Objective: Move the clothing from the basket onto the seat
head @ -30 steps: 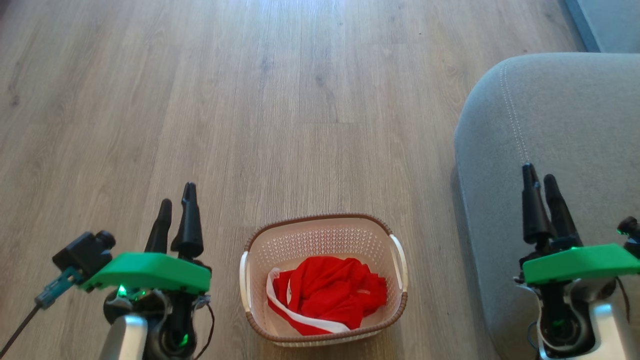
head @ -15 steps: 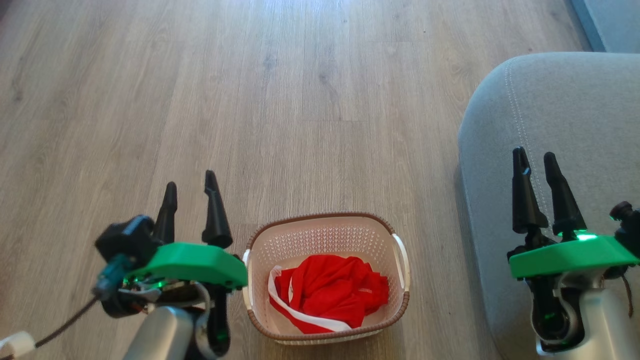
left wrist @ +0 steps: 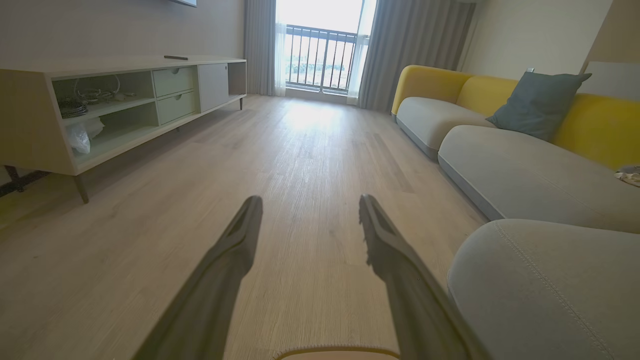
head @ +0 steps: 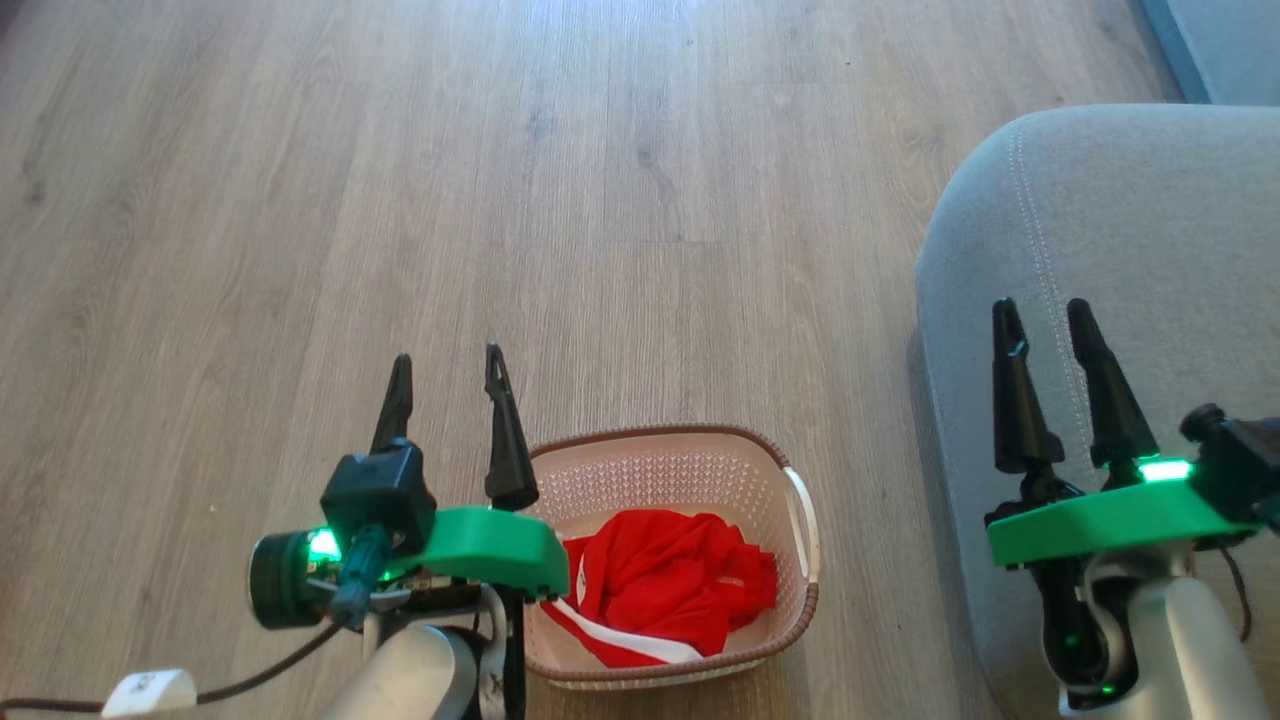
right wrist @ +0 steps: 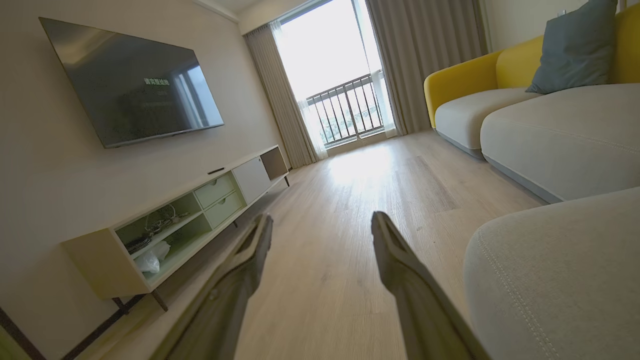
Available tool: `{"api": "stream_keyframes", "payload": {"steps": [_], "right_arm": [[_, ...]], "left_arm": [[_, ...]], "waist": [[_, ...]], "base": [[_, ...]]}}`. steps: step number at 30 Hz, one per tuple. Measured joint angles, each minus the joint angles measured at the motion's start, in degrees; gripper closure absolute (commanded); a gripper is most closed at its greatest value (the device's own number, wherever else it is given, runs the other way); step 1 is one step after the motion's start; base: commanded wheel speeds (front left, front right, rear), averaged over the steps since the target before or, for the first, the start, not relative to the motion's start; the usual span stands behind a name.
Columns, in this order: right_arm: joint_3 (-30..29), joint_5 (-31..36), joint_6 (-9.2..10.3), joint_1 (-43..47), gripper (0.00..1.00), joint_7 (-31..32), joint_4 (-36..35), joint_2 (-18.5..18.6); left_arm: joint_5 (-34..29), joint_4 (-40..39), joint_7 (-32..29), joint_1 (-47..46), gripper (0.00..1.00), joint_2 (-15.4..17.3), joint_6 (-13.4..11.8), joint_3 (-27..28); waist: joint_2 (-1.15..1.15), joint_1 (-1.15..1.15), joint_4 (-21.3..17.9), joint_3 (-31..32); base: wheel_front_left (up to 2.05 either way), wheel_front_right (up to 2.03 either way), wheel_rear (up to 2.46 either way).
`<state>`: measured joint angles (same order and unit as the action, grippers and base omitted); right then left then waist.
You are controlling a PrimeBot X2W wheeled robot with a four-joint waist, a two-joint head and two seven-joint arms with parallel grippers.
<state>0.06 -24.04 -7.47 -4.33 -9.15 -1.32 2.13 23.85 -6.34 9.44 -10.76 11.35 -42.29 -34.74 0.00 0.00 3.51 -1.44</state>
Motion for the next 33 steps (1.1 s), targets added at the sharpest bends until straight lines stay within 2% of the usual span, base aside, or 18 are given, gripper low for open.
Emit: {"api": "stream_keyframes", "payload": {"steps": [2, 4, 11, 15, 20, 25, 33], "right_arm": [[0.23, 1.30, 0.00, 0.00, 0.00, -0.35, 0.05, 0.00], [0.36, 2.50, 0.00, 0.00, 0.00, -0.80, 0.12, 0.01], [1.16, 6.72, 0.00, 0.01, 0.00, -2.00, 1.58, 0.04], [2.00, 9.31, 0.00, 0.03, 0.00, -2.56, 2.56, 0.05], [2.09, 11.60, 0.00, 0.04, 0.00, -3.30, 4.56, 0.07], [1.66, 14.19, 0.00, 0.13, 0.00, -4.17, 7.43, 0.07], [1.82, 18.62, 0.00, 0.02, 0.00, -5.09, 7.83, 0.08]], "left_arm": [[0.82, -0.14, 0.29, 0.06, 0.00, -0.24, 0.22, 0.38], [1.82, -0.07, 0.52, 0.46, 0.00, -0.93, 1.83, 1.94], [1.23, 4.61, 1.79, 5.19, 0.00, -6.16, 14.57, 11.21], [-3.76, 8.29, 2.45, 6.64, 0.00, -7.24, 18.52, 14.44], [-10.17, 9.50, 3.19, 6.64, 0.00, -7.84, 19.64, 14.26], [-12.85, 10.89, 3.77, 6.72, 0.00, -8.05, 19.06, 14.07], [-16.04, 10.83, 4.85, 6.77, 0.00, -8.10, 17.57, 12.15]], "waist": [[0.00, 0.00, 0.12, 0.00], [0.00, 0.00, 0.25, 0.04], [0.00, 0.00, 0.67, 0.36], [0.00, 0.00, 0.76, 0.54], [0.00, 0.00, 0.76, 0.66], [0.00, 0.00, 0.83, 0.84], [0.00, 0.00, 0.95, 0.91]], "base": [[0.00, 0.00, 0.00], [0.00, 0.00, 0.00], [0.00, 0.00, 0.00], [0.00, 0.00, 0.00], [0.00, 0.00, 0.00], [0.00, 0.00, 0.00], [0.00, 0.00, 0.00]]}}
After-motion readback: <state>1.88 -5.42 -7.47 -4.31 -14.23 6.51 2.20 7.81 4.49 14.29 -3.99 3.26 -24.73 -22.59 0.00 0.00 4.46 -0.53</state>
